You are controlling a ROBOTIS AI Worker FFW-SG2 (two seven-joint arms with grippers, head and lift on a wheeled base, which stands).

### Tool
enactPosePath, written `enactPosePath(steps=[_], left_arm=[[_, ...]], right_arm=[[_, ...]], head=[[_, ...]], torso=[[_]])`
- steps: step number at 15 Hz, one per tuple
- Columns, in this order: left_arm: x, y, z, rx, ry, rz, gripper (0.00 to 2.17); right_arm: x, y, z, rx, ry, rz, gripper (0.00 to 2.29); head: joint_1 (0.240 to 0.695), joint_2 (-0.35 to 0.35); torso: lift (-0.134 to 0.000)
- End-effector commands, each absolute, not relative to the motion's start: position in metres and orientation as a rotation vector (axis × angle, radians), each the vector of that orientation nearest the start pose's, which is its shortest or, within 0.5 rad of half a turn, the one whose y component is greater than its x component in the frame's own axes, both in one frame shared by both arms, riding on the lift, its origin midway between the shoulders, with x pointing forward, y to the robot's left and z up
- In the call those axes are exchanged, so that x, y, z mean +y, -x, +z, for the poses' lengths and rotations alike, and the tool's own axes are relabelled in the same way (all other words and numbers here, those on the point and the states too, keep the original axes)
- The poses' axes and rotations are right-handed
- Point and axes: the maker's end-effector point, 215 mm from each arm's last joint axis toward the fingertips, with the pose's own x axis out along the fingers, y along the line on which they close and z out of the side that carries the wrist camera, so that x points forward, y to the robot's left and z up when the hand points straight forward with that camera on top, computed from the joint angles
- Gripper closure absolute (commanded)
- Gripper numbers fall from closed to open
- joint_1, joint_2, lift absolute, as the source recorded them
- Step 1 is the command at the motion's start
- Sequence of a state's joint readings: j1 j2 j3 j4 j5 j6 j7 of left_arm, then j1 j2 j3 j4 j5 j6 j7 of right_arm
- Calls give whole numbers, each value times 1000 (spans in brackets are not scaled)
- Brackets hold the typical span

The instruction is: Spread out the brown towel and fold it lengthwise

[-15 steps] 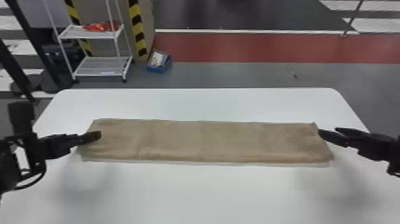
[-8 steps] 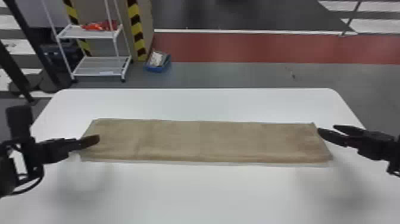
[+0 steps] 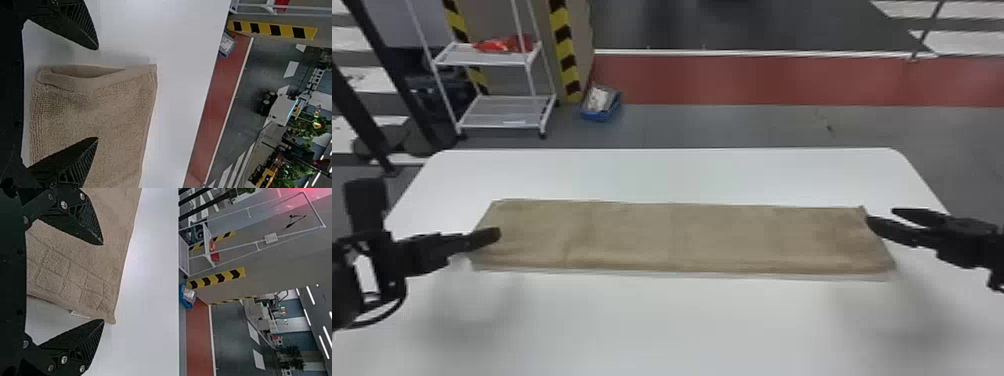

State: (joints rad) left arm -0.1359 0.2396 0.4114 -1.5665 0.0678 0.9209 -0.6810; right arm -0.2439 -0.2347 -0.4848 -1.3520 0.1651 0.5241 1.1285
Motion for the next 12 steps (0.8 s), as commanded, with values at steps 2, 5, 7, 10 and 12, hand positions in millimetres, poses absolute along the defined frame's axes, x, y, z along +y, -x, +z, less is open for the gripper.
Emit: enactPosePath(steps=[2,5,7,10,12], left_arm=[[401,-534,-441,643,299,-199,76],[404,-535,-439,631,312,-186,80],[403,-535,-438,628,316,-187,80],[404,-535,-439,630,314,-184,80],[405,-535,-440,633,311,-181,80]], right_arm=[[-387,-556,-400,451,-126,524,215],[-386,-557,-397,437,-113,529,218],[-390,-556,-395,426,-106,528,218],[-388,-555,-395,420,-98,534,221],[-388,-554,-397,421,-99,534,245]], head=[[695,11],[695,16],[695,17],[695,15],[695,15]], torso=[[-124],[-124],[-124],[-124],[-124]])
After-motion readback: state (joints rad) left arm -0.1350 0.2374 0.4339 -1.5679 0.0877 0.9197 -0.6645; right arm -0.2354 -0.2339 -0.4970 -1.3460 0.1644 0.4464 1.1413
